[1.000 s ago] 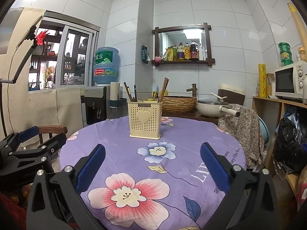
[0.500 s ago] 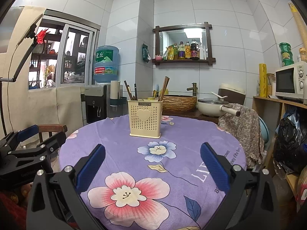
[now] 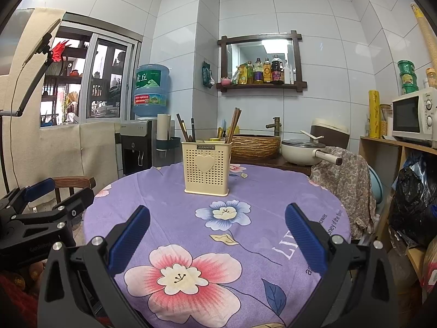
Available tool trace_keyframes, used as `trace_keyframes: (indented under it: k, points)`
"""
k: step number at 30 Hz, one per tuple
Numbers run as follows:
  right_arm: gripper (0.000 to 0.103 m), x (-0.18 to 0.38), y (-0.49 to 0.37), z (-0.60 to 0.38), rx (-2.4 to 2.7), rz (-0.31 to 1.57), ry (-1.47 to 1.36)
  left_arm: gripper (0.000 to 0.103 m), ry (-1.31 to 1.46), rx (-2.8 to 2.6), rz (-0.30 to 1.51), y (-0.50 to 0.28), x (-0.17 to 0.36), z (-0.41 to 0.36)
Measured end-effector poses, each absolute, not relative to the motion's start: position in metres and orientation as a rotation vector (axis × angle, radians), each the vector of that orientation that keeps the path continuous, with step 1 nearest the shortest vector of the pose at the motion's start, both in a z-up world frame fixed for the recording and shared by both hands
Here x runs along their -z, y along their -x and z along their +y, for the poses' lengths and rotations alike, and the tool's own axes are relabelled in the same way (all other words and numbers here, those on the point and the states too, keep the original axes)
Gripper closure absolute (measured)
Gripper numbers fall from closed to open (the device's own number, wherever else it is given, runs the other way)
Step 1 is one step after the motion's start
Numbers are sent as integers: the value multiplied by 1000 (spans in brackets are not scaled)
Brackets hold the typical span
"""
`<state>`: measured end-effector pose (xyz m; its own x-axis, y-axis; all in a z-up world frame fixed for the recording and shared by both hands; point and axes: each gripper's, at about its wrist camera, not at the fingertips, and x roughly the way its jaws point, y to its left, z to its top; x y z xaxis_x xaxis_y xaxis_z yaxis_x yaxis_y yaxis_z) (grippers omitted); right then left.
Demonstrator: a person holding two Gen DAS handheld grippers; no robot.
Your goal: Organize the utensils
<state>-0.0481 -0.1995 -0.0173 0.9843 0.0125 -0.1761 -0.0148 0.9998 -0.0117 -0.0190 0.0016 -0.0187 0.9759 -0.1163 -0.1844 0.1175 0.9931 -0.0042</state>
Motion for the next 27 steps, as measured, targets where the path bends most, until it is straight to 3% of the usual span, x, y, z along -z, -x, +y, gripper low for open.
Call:
trace_keyframes:
  k: [27]
  points:
    - [5,18,48,-202,-17,178,15,5,-8,118,182,20,16,1]
